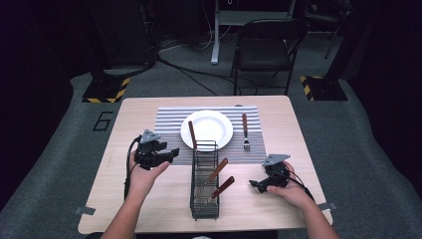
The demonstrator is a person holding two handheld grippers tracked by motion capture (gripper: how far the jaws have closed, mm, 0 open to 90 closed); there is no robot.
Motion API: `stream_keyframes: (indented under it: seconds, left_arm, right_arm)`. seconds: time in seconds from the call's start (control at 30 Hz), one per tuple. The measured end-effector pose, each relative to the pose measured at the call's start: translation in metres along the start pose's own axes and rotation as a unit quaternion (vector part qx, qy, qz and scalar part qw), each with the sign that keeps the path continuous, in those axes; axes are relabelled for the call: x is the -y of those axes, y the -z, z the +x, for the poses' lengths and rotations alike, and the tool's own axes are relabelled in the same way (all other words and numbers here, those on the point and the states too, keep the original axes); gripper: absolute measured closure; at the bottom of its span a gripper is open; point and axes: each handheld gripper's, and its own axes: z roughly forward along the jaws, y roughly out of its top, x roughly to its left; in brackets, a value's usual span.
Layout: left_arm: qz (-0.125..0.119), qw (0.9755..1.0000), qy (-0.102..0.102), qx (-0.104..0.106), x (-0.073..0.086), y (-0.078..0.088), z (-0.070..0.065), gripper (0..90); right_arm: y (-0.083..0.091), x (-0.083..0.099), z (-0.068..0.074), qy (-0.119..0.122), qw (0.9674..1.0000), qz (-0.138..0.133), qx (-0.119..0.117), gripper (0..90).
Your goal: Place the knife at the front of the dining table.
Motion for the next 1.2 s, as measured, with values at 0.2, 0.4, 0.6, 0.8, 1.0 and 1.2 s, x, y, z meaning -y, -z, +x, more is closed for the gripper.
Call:
stream_keyframes:
  seconds: [0.2,0.4,0.6,0.8,1.0,1.2]
  left_arm:
    - [-0.003,0.9999,-0.008,0.009,-0.006,-0.003,-0.008,42.8]
    - [-0.007,0.9997,-0.009,0.022,-0.01,-0.007,-0.015,46.4]
    - [-0.009,0.9995,-0.014,0.025,-0.014,-0.01,-0.02,46.8]
    - [-0.009,0.9992,-0.018,0.036,-0.017,-0.015,-0.025,49.3]
    - [-0.008,0.9987,-0.014,0.047,-0.018,-0.021,-0.029,51.6]
    - [-0.006,0.9984,-0.017,0.053,-0.02,-0.028,-0.034,54.0]
  right_arm:
    - [0.0,0.0,0.0,0.0,1.0,0.0,0.0,0.0]
    - [0.0,0.0,0.0,0.0,1.0,0.0,0.0,0.0]
    - [0.0,0.0,0.0,0.0,1.0,0.0,0.0,0.0]
    - [0.0,0.0,0.0,0.0,1.0,0.0,0.0,0.0]
    - [0.0,0.0,0.0,0.0,1.0,0.0,0.0,0.0]
    - [0.0,0.0,0.0,0.0,1.0,0.0,0.0,0.0]
